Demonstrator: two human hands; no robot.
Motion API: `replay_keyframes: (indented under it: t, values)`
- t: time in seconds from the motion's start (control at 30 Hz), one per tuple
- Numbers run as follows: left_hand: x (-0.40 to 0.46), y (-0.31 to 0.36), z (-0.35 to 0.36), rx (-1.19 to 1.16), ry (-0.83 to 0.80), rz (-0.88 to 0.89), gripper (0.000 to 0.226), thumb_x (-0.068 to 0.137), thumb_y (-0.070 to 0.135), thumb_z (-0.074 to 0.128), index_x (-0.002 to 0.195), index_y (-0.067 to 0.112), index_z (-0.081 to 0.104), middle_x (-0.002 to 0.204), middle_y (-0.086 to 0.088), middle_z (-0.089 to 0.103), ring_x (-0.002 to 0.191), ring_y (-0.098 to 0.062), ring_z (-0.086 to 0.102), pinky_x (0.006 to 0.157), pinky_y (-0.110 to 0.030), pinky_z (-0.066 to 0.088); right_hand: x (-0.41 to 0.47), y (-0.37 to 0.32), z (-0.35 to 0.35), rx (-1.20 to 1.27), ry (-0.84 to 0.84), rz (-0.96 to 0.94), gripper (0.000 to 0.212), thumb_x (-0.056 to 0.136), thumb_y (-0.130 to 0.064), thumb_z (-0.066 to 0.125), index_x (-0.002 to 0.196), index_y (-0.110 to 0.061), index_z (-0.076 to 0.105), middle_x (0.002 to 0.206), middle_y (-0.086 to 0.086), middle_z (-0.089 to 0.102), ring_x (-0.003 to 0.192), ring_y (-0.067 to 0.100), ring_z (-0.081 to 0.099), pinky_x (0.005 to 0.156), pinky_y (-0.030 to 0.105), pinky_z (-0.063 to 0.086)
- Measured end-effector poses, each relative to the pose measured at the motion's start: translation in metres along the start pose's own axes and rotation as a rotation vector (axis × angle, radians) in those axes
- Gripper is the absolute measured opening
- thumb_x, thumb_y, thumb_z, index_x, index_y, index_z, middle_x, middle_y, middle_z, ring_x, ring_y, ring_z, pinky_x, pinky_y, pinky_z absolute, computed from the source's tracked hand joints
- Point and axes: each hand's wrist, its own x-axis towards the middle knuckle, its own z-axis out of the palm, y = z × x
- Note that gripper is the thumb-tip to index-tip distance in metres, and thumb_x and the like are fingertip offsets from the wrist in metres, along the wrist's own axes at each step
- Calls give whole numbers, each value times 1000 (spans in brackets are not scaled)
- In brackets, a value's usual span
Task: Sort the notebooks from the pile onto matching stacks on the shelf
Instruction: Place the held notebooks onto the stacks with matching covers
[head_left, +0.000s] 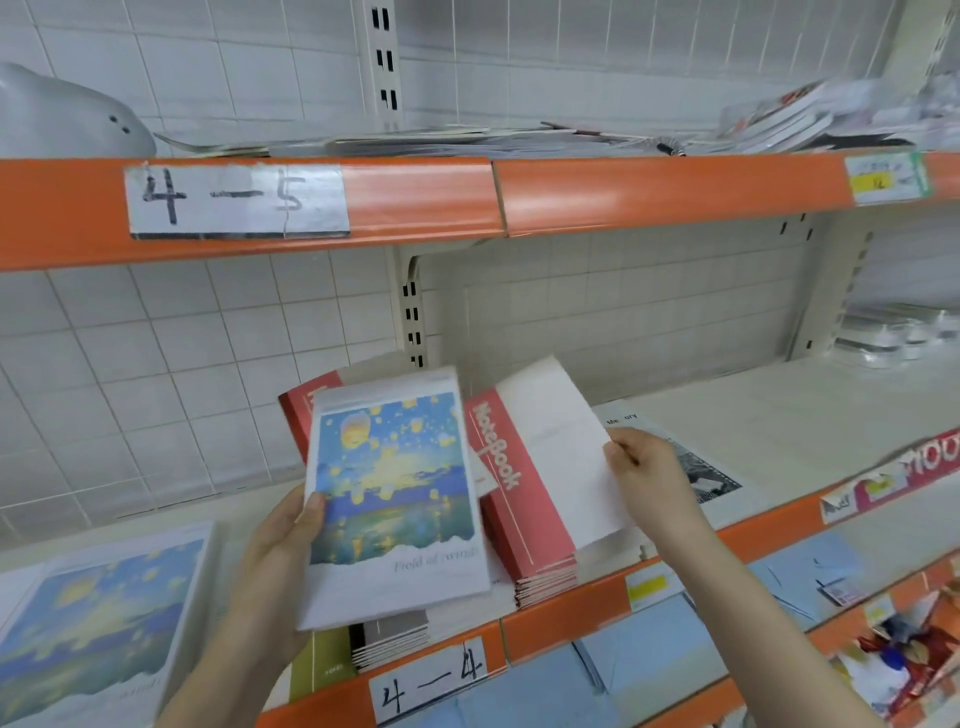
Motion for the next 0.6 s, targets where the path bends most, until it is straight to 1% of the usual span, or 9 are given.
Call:
replay_keyframes:
  t: [0.03, 0.1, 0.17, 0.23, 0.3, 0.37, 0.43, 0.53, 0.6]
  values:
    - [1, -1, -6, -28, 10, -12, 29, 97, 25, 47, 117, 9, 59, 109, -13, 70, 81, -26, 72, 56, -37, 59, 2, 6, -1, -33, -4, 26, 22, 94, 2, 39, 94, 15, 57, 87, 33, 56, 70, 32, 45, 62, 29, 25]
    - [4, -2, -18, -86, 25, -24, 40, 91, 32, 52, 123, 8, 57, 116, -14, 68, 87, -28, 71, 58, -37, 60, 5, 18, 2, -88, -15, 77, 21, 93, 3, 39, 93, 18, 54, 74, 28, 48, 67, 28, 36, 62, 29, 20]
    - [5, -2, -29, -114, 21, -37, 69, 73, 48, 71, 128, 9, 54, 123, -15, 64, 101, -34, 66, 65, -41, 60, 7, 29, 7, -116, -31, 107, 22, 93, 3, 40, 92, 16, 57, 74, 25, 48, 68, 32, 38, 62, 29, 21]
    - [6, 1, -36, -117, -11, -50, 104, 44, 60, 86, 130, 10, 53, 124, -15, 63, 101, -36, 66, 68, -46, 59, 12, 33, 12, -168, -37, 103, 24, 94, 0, 41, 93, 8, 64, 82, 21, 60, 75, 27, 49, 63, 29, 28]
    - [7, 4, -41, -115, -18, -36, 117, 31, 62, 88, 128, 9, 53, 124, -16, 63, 92, -32, 69, 67, -47, 58, 15, 31, 14, -253, -25, 90, 27, 96, -4, 43, 110, 1, 65, 106, 18, 67, 93, 25, 57, 73, 29, 39]
    - [7, 5, -42, -106, -21, -17, 115, 29, 63, 88, 125, 7, 55, 122, -17, 64, 87, -29, 70, 65, -45, 59, 17, 28, 13, -375, -16, 82, 31, 98, -5, 41, 121, -1, 60, 119, 16, 64, 109, 31, 58, 85, 35, 45]
    - [4, 5, -42, -97, -31, -2, 101, 37, 62, 86, 118, 10, 58, 119, -15, 66, 88, -30, 70, 63, -42, 60, 18, 29, 12, -474, -13, 76, 31, 97, -4, 40, 119, -2, 61, 115, 18, 65, 106, 35, 59, 83, 38, 48]
    - [-2, 4, -37, -110, -33, -5, 83, 55, 59, 80, 121, 12, 59, 120, -14, 66, 96, -34, 68, 66, -44, 59, 16, 32, 13, -558, -19, 81, 29, 96, -4, 41, 115, -2, 63, 108, 21, 67, 100, 37, 60, 79, 38, 49]
    - [-4, 4, -34, -135, -36, -1, 54, 75, 49, 68, 116, 14, 61, 117, -13, 67, 88, -29, 71, 63, -42, 59, 14, 32, 15, -575, -24, 75, 29, 94, -1, 41, 112, 1, 64, 107, 21, 67, 101, 37, 60, 79, 39, 48]
